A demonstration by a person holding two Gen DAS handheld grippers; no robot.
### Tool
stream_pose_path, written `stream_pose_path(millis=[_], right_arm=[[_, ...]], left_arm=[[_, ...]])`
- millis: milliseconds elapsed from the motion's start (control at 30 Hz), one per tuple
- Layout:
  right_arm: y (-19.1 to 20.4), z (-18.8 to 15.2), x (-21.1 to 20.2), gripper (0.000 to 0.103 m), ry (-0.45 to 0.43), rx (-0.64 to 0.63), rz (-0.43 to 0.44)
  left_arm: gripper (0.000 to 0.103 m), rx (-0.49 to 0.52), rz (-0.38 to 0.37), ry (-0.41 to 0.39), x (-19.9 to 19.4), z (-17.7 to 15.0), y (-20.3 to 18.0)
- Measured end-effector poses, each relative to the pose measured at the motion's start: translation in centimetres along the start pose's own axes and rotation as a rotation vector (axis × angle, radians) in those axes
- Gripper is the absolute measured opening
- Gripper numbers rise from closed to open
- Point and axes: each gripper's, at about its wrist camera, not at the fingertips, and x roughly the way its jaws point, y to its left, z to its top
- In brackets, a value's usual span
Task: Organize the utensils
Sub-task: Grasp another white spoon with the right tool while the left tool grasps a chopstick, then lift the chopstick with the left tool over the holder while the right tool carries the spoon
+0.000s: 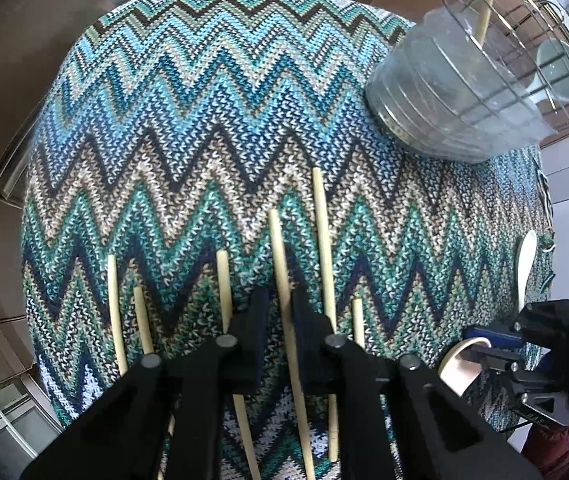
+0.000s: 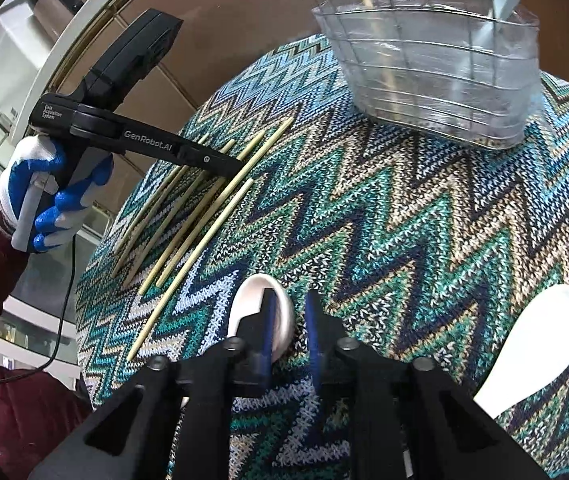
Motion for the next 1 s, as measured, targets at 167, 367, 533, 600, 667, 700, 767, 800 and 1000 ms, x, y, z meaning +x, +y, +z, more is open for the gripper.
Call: stream_pose_path(millis=[167,367,533,600,667,700,767,800,1000], right_arm=[[0.8,0.2,0.0,0.008,-0.009,-0.04,-0.019],[2.8,-0.3,-2.2,0.008,-0.061,-0.069,-0.075],[5.8,-1.1,-5.4,0.008,-0.132,-0.102,-0.152],[6.8,-1.5,-6.7,0.008,-0.158,-0.111,-0.178],[8.3,-2.2,-8.2,0.008,-0.194,-0.124,-0.223],[8.9,-2.3,-8.8,0.008,-0.212,-0.128,-0.241],[10.4,-2.7,-10.0,0.008,-0.255,-0.132,-0.285],[11.2,-3.0,-10.8,0.008,-0.278,-0.135,-0.317],[15.6,-4.8,-14.9,0.008,-0.414,-0.131,-0.447]], left_arm=[[0.005,-0.036,-0.014,-0.023,-0.1,-0.2,0.5],[0.005,-0.067,-0.041,-0.098,-1.4,-2.5,2.3],[0.005,-0.063,-0.067,-0.219,-5.3,-5.1,2.5],[0.005,-0.058,-0.084,-0.28,-7.2,-6.3,2.4],[0.005,-0.049,-0.076,-0.344,-9.2,-7.8,2.1],[0.005,-0.044,-0.079,-0.381,-10.4,-8.7,1.9],[0.005,-0.042,-0.087,-0.434,-12.5,-10.0,0.9],[0.005,-0.041,-0.093,-0.459,-13.4,-10.8,1.0],[0.005,-0.022,-0.116,-0.588,-17.2,-14.8,-0.8]])
